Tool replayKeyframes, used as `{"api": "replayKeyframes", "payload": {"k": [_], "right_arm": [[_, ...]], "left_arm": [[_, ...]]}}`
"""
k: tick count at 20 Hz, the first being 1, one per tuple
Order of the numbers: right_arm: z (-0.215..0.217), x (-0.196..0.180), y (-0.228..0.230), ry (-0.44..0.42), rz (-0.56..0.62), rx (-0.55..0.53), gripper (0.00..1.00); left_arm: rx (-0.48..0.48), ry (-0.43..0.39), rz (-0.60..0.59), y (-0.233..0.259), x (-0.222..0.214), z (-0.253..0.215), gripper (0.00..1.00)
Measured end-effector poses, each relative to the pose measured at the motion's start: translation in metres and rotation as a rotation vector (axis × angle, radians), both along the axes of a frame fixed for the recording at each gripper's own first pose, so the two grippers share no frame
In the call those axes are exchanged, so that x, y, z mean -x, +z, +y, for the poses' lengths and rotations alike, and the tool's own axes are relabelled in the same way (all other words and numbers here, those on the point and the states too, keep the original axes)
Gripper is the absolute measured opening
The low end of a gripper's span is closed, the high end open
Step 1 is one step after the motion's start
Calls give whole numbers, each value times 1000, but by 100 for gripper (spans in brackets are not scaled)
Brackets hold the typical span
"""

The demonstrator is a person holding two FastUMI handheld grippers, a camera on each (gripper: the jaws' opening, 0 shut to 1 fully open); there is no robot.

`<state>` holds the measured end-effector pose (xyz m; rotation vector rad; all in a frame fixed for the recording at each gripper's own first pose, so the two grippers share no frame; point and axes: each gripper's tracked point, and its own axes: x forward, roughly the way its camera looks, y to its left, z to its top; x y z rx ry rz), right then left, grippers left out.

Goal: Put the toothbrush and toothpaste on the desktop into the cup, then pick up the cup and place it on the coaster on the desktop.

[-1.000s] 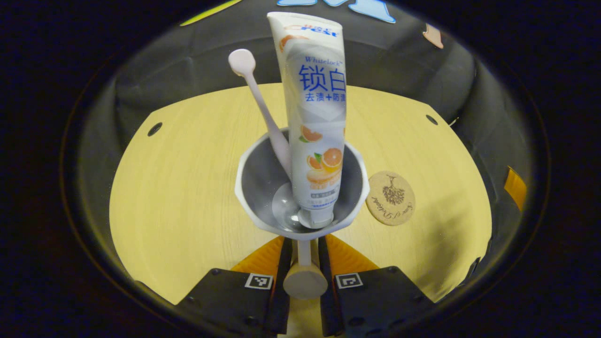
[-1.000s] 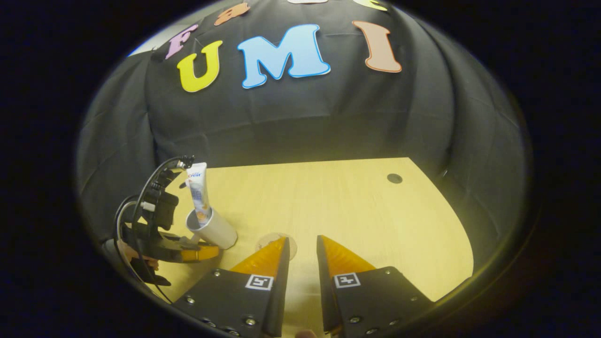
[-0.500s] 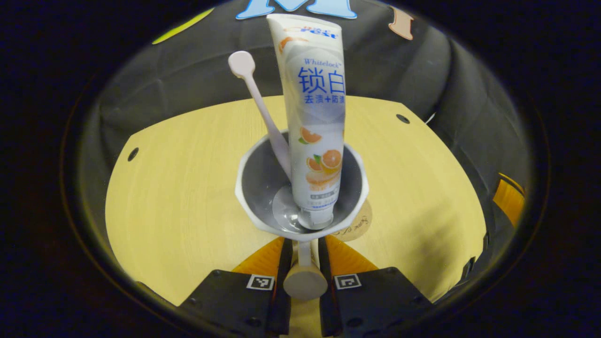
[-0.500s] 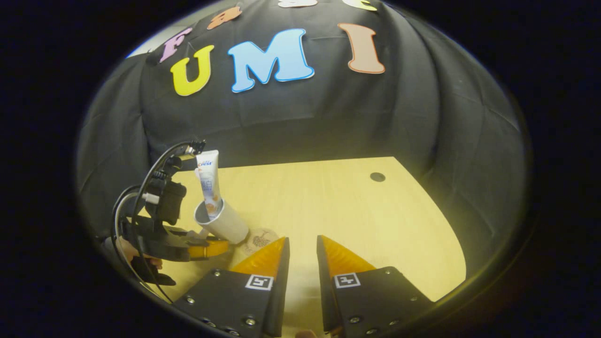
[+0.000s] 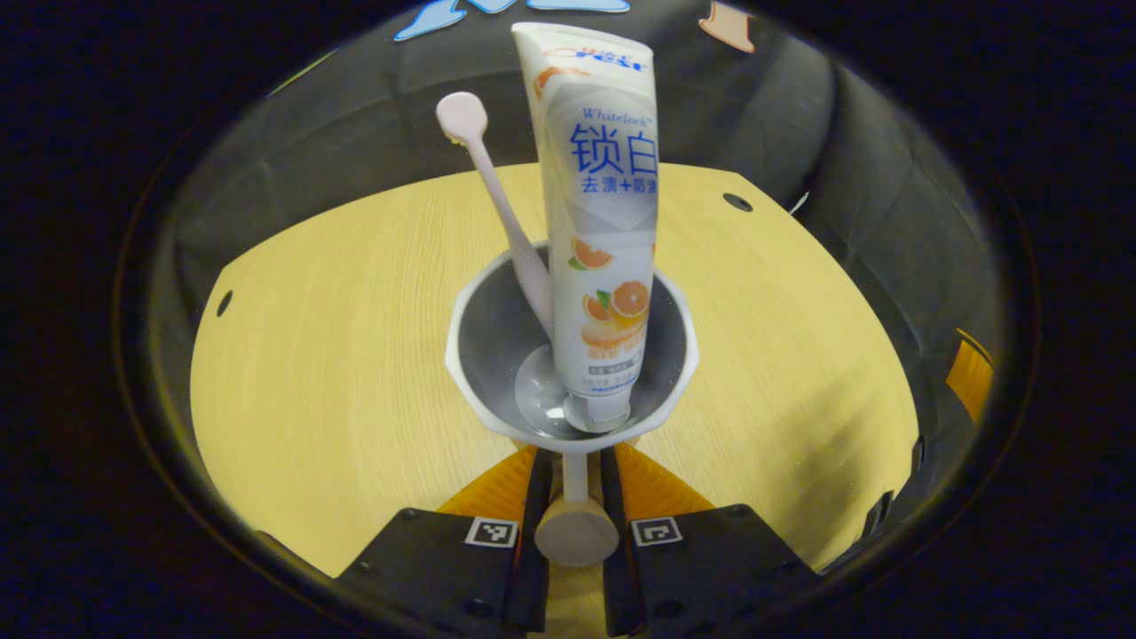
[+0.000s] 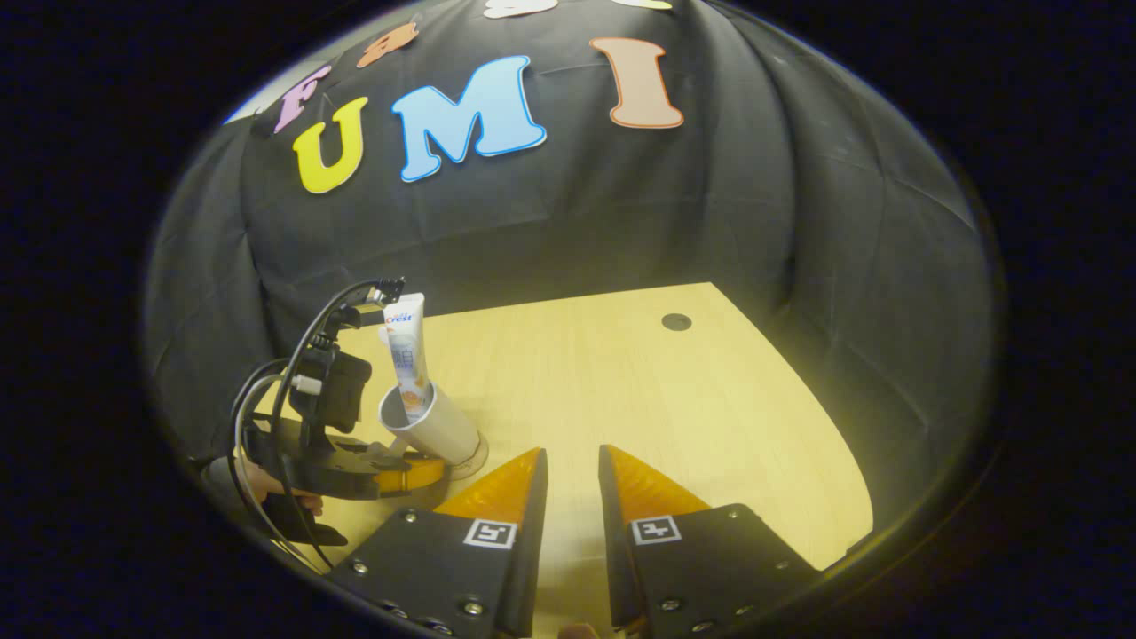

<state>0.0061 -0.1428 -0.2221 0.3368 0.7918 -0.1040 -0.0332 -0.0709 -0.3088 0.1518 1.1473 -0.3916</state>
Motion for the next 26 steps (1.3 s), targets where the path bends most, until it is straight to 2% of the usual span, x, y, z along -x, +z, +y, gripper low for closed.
{"api": "replayKeyframes", "payload": {"k": [3,4,5,6,7,8,10,11,13,16,18,19,21,22,23,24,25,26], "right_arm": [[-1,5,-2,15,-2,-2,33],[-2,5,0,21,-9,-2,36],[-2,6,1,28,-16,-4,33],[-1,5,3,38,-22,-5,33],[0,7,4,48,-26,-6,32],[1,7,6,57,-31,-6,32],[3,8,9,71,-38,-14,32],[5,9,10,78,-40,-18,30],[5,12,13,88,-46,-16,30],[4,15,24,97,-70,-17,30],[6,15,35,105,-97,-26,30],[7,15,42,108,-115,-29,31],[8,15,56,112,-158,-29,30],[9,15,64,116,-181,-30,30],[12,17,71,122,-204,-31,26],[14,17,80,128,-227,-31,30],[17,20,88,139,-248,-32,30],[20,21,96,147,-271,-26,30]], "left_arm": [[-30,8,-1,-2,1,-5,32],[-37,7,-1,-2,2,-5,32],[-45,5,-1,-2,2,-5,33],[-52,1,-4,-2,1,-4,40],[-56,2,-11,-1,4,-1,41],[-62,5,-23,0,4,4,36],[-61,8,-32,5,3,4,36],[-54,10,-28,3,6,2,45],[-37,22,-18,3,14,-1,54],[1,46,-34,11,25,-5,75],[40,65,-62,26,32,-9,70],[59,81,-86,36,35,-9,78],[107,108,-145,62,44,-10,82],[123,117,-188,77,47,-9,83],[131,126,-240,96,49,-6,82],[135,133,-296,114,51,-4,79],[140,141,-355,133,54,2,83],[146,150,-408,154,58,6,84]]}}
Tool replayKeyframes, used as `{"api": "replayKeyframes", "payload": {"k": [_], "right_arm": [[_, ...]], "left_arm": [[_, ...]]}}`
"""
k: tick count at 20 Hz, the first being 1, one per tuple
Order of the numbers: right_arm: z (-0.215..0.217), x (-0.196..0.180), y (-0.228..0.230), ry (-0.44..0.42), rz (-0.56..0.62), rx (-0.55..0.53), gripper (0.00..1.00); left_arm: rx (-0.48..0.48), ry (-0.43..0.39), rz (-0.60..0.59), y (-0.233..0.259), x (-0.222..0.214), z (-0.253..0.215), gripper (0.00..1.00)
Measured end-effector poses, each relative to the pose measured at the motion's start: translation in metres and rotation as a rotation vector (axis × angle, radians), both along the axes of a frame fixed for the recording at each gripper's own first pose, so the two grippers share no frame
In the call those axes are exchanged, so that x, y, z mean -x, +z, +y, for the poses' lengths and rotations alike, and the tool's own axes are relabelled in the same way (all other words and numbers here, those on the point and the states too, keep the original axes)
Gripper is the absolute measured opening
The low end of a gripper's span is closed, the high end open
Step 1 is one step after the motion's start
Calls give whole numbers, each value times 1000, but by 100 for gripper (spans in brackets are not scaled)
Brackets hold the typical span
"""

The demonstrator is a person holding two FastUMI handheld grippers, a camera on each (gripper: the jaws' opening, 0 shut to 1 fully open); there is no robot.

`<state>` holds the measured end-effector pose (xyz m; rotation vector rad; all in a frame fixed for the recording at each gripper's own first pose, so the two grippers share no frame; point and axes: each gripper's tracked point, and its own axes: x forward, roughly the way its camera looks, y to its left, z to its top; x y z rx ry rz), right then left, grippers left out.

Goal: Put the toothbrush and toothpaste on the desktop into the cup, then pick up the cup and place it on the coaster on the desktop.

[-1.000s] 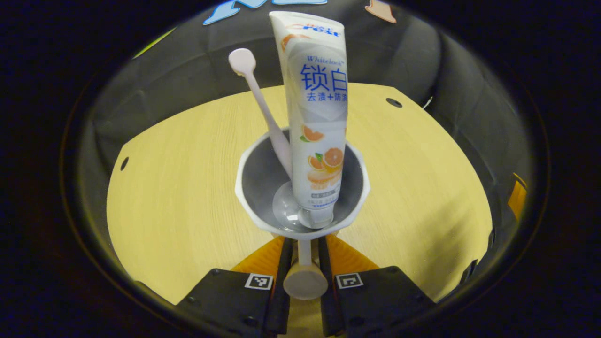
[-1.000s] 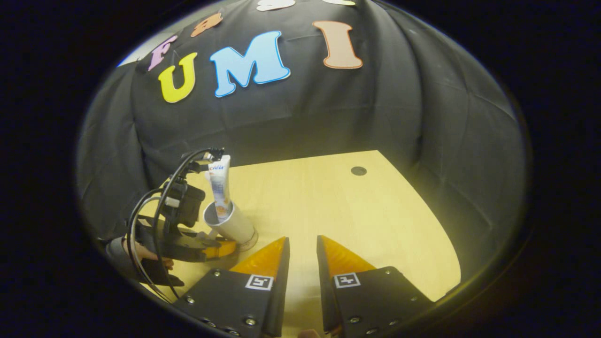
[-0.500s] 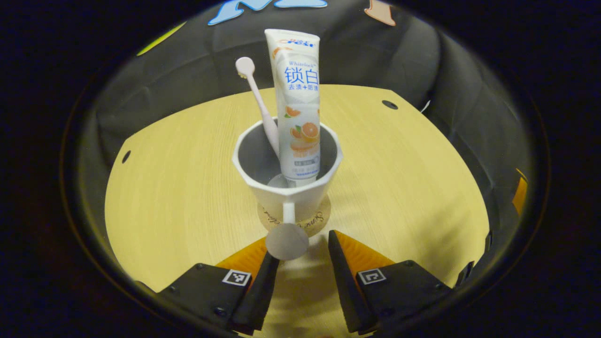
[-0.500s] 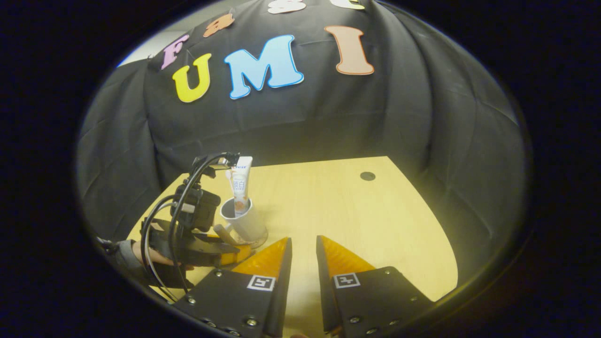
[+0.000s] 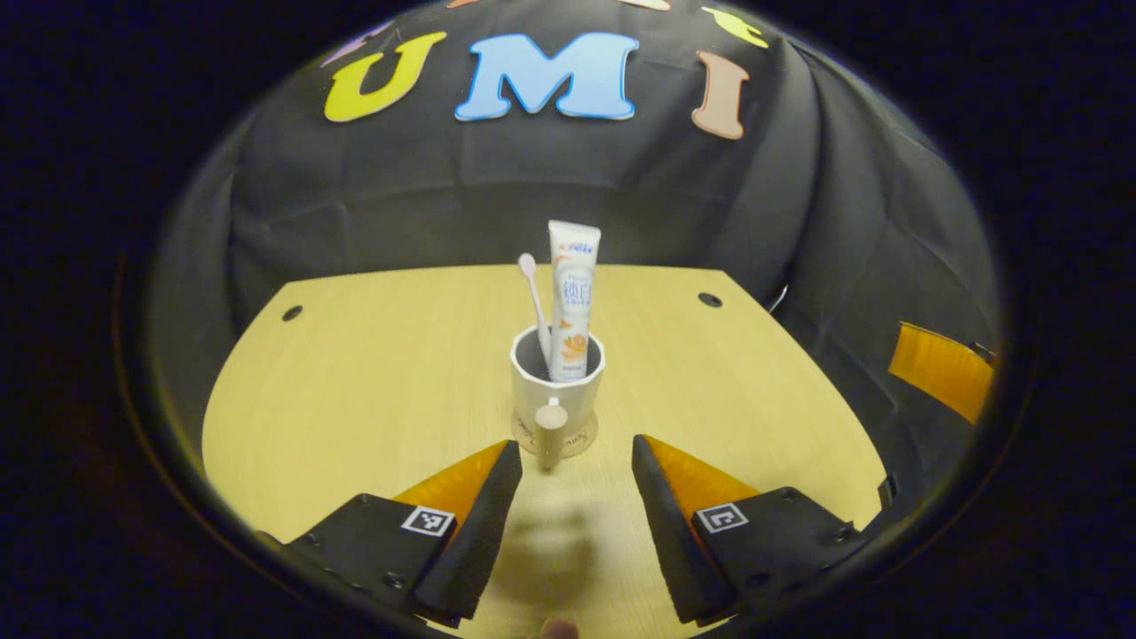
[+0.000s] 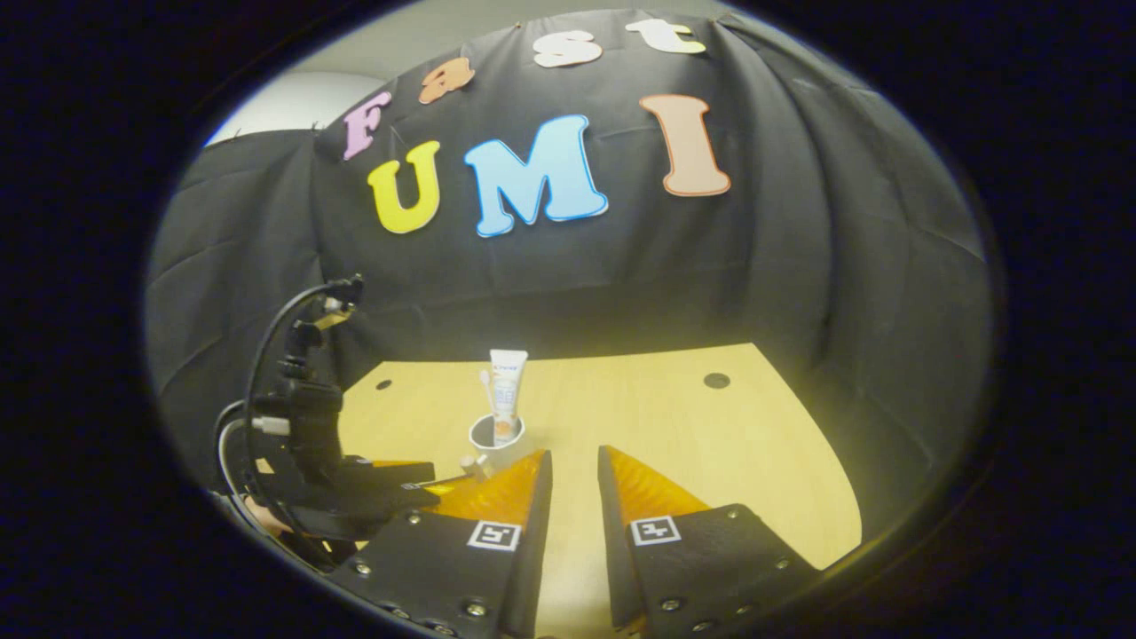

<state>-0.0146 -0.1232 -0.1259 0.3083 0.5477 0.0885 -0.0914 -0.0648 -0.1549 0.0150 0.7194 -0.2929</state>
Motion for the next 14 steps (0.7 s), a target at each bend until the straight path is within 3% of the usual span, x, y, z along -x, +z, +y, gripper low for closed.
{"api": "replayKeyframes", "payload": {"k": [4,7,14], "right_arm": [[4,6,43,11,-125,62,30],[-4,3,69,-27,-211,179,30],[-8,11,123,-147,-369,323,25]], "left_arm": [[21,49,-180,68,13,20,83],[29,76,-280,117,21,37,83],[41,79,-368,167,28,74,83]]}}
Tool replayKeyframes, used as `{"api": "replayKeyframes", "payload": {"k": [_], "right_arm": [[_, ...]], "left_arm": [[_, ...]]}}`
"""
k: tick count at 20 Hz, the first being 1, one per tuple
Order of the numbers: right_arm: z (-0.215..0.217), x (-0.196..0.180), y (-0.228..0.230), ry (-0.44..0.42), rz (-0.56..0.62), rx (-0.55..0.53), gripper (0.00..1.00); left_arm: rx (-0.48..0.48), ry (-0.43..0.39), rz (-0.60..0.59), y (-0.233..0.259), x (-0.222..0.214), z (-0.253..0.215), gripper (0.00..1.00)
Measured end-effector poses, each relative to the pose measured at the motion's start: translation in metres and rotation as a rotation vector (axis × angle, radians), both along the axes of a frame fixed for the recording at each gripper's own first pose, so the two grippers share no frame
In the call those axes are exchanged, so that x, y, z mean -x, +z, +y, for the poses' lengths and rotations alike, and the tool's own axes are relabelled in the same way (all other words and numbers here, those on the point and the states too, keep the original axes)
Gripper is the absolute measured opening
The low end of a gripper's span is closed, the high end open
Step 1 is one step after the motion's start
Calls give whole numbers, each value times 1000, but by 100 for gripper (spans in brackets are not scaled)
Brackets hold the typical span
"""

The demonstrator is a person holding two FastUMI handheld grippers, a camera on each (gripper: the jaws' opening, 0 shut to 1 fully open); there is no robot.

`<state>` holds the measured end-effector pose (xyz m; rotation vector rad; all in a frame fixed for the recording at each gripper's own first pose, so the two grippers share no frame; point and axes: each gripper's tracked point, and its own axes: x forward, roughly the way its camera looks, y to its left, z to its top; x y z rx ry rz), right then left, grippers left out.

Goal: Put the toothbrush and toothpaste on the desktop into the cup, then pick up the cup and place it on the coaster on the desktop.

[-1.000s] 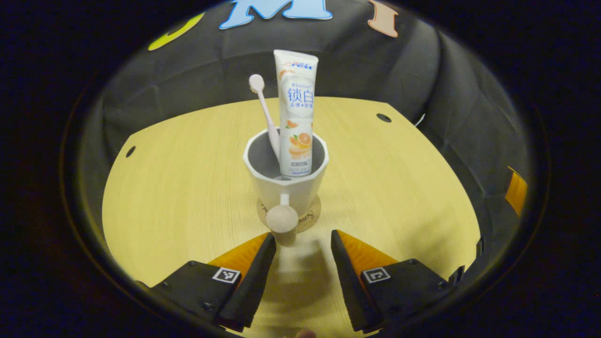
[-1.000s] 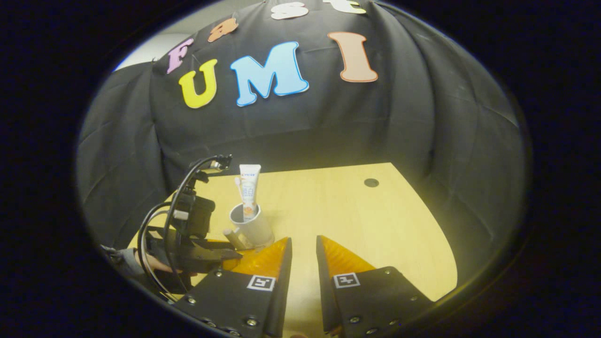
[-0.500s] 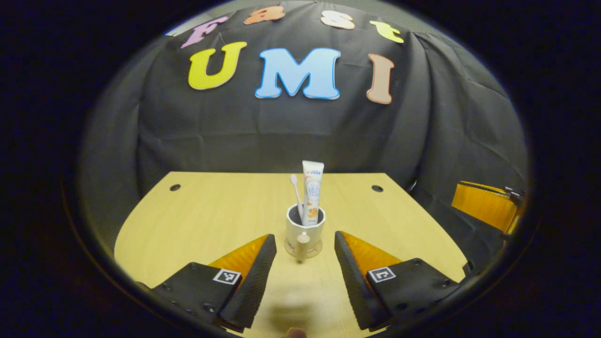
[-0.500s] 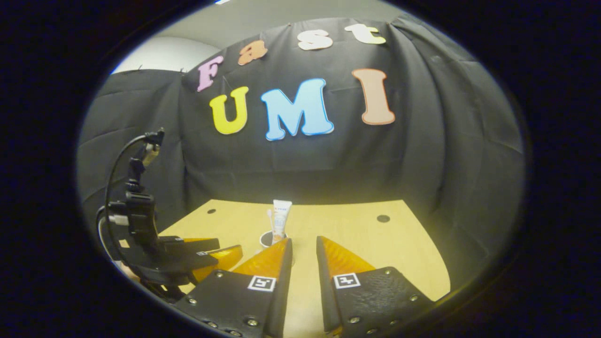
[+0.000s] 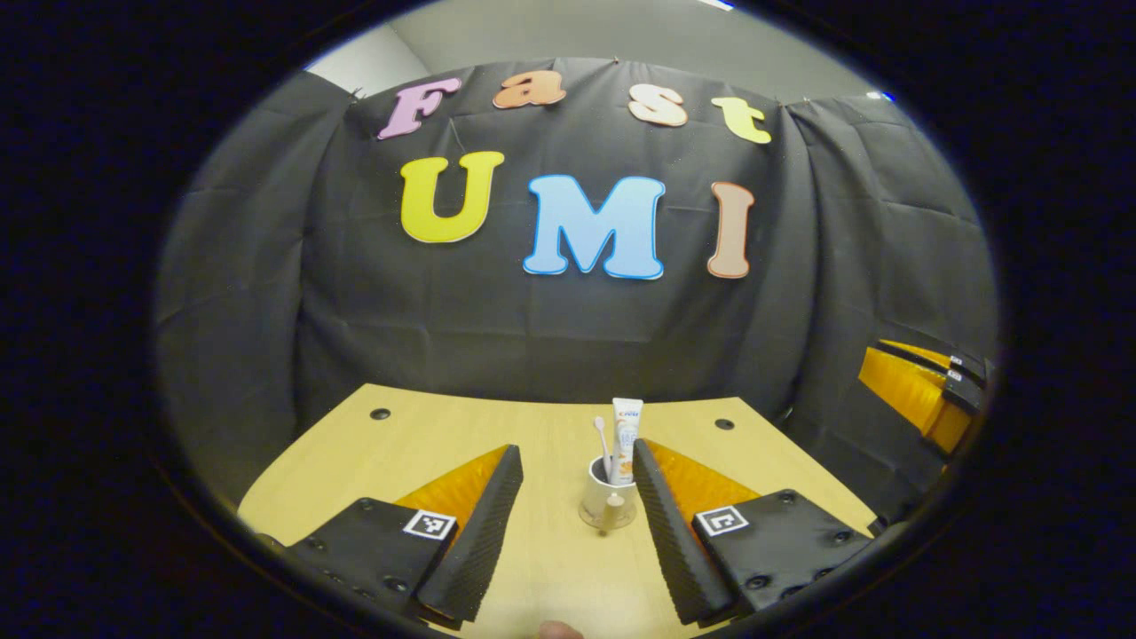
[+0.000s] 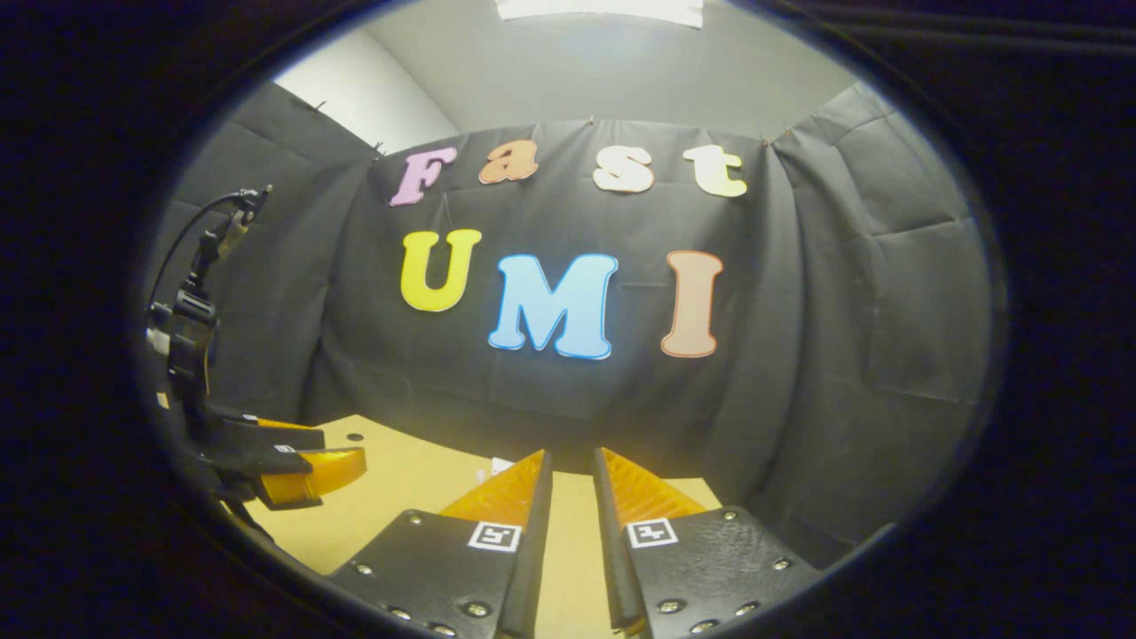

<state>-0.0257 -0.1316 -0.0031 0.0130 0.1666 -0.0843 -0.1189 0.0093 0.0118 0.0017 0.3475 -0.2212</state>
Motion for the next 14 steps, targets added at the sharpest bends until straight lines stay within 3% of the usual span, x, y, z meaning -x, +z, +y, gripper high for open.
{"api": "replayKeyframes", "payload": {"k": [3,7,8,12,14], "right_arm": [[2,5,8,-33,-30,-16,29],[-18,6,17,-122,-70,-20,25],[-21,7,18,-124,-70,-9,25],[-37,2,15,-141,-70,-7,28],[-31,13,20,-147,-64,-25,76]], "left_arm": [[-16,-6,-30,14,4,17,83],[-16,-13,-54,28,9,29,83],[-16,-11,-61,31,7,32,89],[12,-3,-75,42,8,38,89],[22,4,-79,45,10,43,89]]}}
